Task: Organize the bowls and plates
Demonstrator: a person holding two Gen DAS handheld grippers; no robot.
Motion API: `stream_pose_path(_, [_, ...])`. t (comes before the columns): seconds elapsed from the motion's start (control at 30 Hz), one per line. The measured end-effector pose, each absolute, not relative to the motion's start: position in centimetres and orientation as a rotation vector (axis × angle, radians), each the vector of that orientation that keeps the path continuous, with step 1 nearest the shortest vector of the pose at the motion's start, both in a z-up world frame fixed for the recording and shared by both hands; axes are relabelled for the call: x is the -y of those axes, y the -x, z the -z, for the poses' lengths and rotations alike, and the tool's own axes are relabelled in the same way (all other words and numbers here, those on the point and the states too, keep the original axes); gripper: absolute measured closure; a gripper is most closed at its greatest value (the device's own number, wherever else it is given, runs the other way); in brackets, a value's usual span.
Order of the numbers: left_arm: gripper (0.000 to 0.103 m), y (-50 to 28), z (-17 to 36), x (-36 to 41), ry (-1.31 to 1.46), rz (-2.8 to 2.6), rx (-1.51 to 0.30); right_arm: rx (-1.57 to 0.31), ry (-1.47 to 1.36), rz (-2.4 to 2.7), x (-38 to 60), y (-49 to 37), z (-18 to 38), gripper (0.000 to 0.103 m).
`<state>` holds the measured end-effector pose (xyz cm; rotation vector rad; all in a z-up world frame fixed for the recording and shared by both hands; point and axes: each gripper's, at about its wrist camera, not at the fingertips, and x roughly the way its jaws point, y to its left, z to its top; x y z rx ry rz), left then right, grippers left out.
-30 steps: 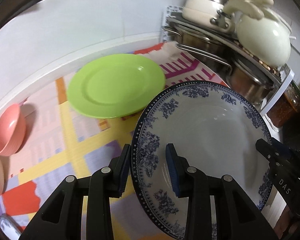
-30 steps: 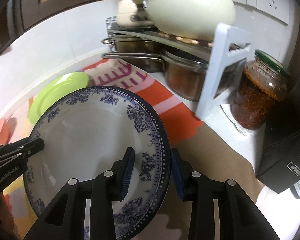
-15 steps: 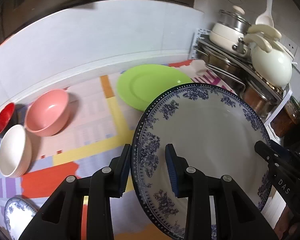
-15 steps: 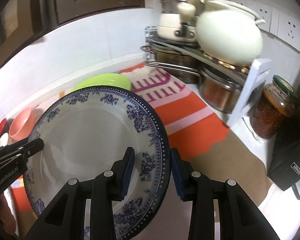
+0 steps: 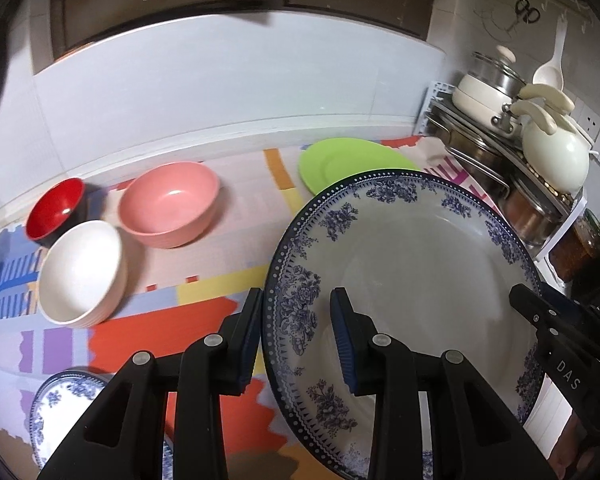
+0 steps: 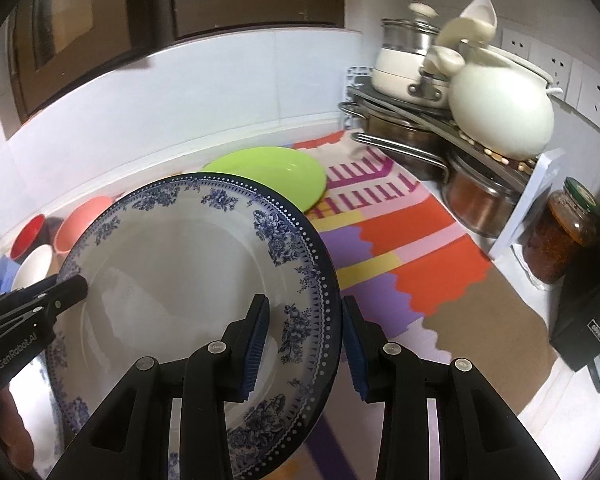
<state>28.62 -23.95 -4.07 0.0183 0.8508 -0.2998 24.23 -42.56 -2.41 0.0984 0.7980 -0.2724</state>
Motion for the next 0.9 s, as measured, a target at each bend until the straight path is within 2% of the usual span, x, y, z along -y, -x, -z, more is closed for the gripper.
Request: stream_pose_path(0.9, [0.069, -22.2, 3.6, 8.2, 0.055, 0.135, -0.823, -0.801, -0.027, 0.105, 28.2, -21.8, 1.3, 0.066])
